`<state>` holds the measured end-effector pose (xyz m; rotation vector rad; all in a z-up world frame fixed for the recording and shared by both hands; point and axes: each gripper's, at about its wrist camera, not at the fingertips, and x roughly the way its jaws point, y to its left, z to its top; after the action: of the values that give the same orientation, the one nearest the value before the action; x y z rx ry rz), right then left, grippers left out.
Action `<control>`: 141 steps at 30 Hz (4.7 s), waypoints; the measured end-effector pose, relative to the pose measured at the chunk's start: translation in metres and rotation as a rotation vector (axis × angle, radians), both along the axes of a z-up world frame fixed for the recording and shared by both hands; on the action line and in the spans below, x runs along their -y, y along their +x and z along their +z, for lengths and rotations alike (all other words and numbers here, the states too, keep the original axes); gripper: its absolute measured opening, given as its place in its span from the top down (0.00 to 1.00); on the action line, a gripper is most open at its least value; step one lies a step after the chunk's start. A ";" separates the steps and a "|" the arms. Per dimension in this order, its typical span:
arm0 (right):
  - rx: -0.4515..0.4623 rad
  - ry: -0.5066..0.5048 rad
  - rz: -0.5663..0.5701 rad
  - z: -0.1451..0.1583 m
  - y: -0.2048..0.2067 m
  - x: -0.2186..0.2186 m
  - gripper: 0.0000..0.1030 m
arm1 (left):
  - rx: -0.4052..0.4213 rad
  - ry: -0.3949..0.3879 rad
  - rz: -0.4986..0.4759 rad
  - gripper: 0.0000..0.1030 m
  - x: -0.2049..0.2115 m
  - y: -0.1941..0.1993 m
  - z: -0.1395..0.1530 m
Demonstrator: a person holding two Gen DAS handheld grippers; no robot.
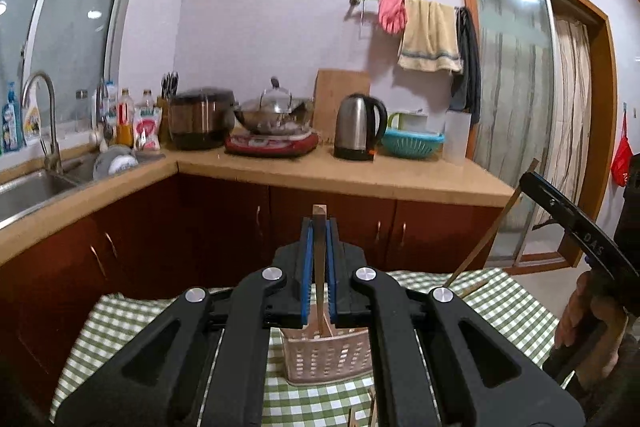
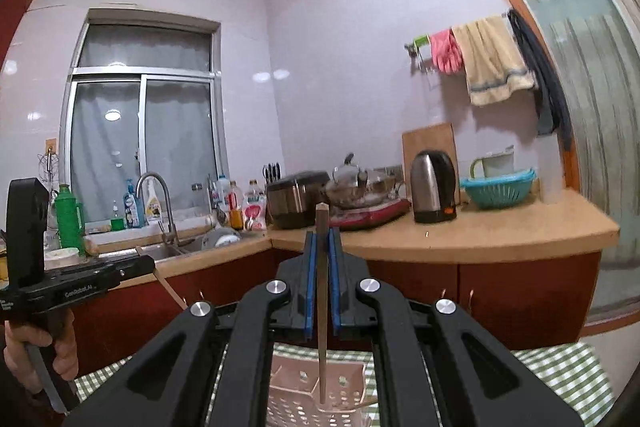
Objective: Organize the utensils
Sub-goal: 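Lift both chopsticks and carry them over the pink basket, then drop the chopsticks into the basket by opening both tools, then move both open tools back down to the loose chopsticks, then close the right tool on a wooden chopstick while the left tool grasps another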
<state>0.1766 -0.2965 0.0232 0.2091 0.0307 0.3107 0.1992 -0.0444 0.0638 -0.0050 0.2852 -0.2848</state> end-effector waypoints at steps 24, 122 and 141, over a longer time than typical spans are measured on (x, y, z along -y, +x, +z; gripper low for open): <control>-0.019 -0.023 -0.008 -0.044 0.035 -0.014 0.93 | -0.081 0.036 -0.010 0.94 0.005 0.035 -0.059; -0.482 -0.254 0.045 -0.238 -0.144 -0.010 0.93 | -0.375 0.198 0.021 0.61 -0.024 -0.143 -0.253; -0.466 -0.240 0.040 -0.234 -0.145 -0.009 0.93 | -0.370 0.218 -0.004 0.90 -0.027 -0.166 -0.260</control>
<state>0.0318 -0.2875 -0.2108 0.0383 0.5314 0.2902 0.0336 -0.0173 -0.1960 0.1591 0.6827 -0.2550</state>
